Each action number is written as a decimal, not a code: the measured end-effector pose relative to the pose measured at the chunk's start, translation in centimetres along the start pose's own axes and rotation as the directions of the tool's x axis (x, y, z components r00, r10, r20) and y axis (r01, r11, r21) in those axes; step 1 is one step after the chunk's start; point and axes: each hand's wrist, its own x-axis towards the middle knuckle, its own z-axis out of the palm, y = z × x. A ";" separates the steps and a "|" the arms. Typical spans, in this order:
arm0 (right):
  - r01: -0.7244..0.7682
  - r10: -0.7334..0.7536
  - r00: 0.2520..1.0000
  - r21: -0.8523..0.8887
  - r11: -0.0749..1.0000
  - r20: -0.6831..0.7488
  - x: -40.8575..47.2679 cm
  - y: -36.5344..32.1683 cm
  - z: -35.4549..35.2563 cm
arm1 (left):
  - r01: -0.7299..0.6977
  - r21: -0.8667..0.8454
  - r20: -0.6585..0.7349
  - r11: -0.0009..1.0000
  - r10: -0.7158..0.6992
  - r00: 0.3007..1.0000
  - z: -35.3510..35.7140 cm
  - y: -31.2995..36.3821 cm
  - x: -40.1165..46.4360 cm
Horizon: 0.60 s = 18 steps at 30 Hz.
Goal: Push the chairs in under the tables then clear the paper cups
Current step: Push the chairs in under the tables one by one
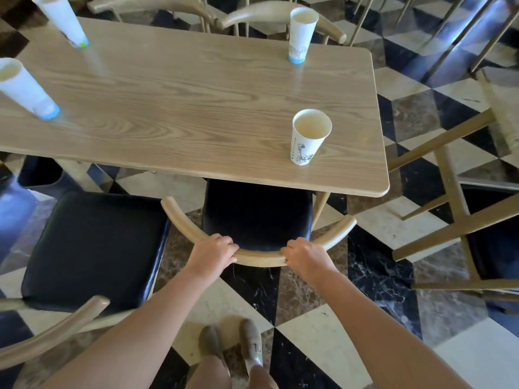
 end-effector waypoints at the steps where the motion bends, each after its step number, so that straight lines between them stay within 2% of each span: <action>1: 0.000 0.000 1.000 0.002 1.000 0.004 -0.1 0.0 0.0 | -0.010 0.011 0.002 1.000 0.010 1.000 0.0 0.0 -0.1; 5: -0.006 0.006 1.000 -0.023 1.000 0.014 -0.2 -0.2 -0.3 | 0.003 -0.006 -0.012 1.000 -0.003 1.000 0.2 0.2 -0.5; 10: -0.084 0.082 0.995 0.044 0.996 0.055 -0.5 -1.4 -1.7 | 0.074 0.015 0.100 0.997 -0.075 0.992 0.0 0.6 0.2; 12: -0.090 0.088 0.995 0.055 0.994 0.039 -0.7 -2.4 -2.6 | 0.095 -0.026 0.106 0.995 -0.091 0.990 -0.5 0.9 -0.2; 18: 0.044 -0.051 0.989 -0.054 0.998 -0.140 -0.3 -7.5 -4.9 | 0.175 -0.097 -0.156 0.980 -0.188 0.970 -3.6 1.5 -5.3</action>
